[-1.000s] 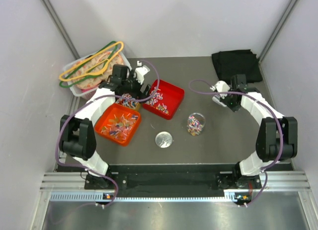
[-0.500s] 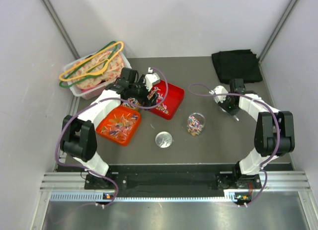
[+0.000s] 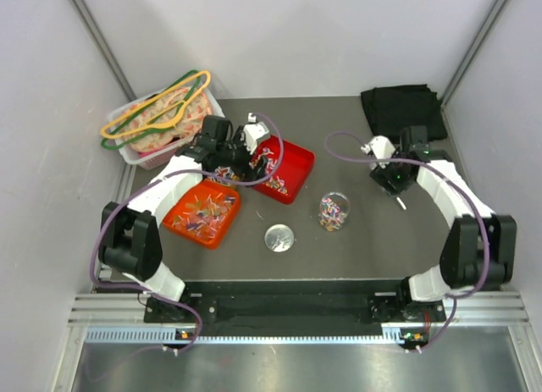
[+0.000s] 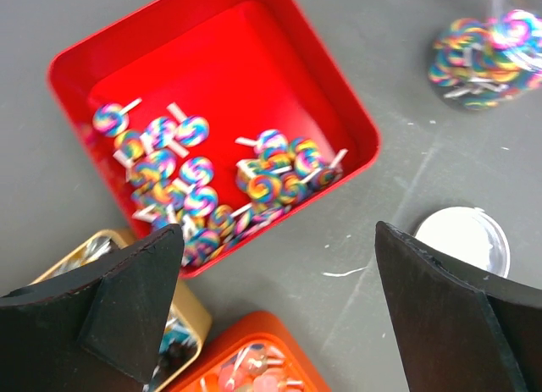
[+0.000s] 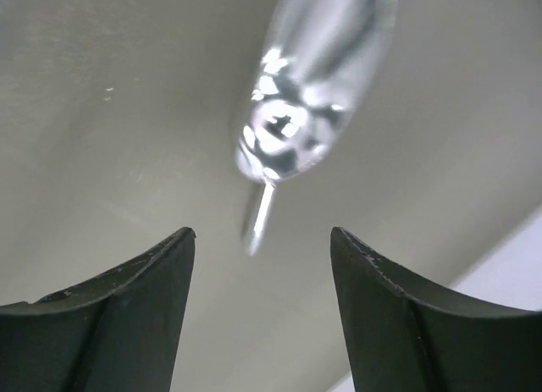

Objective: Pack the candies
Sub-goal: Place the spatula at the center of the board, then pick up the bottle lid at the center of the board.

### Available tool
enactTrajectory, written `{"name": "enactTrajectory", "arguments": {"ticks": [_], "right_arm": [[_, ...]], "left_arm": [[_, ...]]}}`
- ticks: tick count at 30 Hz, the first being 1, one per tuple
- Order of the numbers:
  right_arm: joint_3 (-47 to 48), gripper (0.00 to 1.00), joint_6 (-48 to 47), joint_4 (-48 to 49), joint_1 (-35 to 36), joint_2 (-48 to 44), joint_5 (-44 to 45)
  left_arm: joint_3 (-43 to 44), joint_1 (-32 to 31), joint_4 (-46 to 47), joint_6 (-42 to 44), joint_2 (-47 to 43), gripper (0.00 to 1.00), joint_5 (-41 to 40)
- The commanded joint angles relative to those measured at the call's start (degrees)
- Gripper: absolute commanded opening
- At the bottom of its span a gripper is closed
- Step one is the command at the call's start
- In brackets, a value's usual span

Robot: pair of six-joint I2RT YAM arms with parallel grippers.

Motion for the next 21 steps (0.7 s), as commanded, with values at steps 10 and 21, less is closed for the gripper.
{"name": "enactTrajectory", "arguments": {"ticks": [10,21], "right_arm": [[11.9,0.67,-3.4,-20.9,27.3,-19.5,-10.3],[10.9,0.64,-9.2,-10.4,49.7,-2.5,-4.4]], "left_arm": [[0.3,19.0,7.1,-17.7,-2.1,0.99,4.4],[-2.5,22.9,5.8,-16.8,-5.7,0.99,2.5]]}}
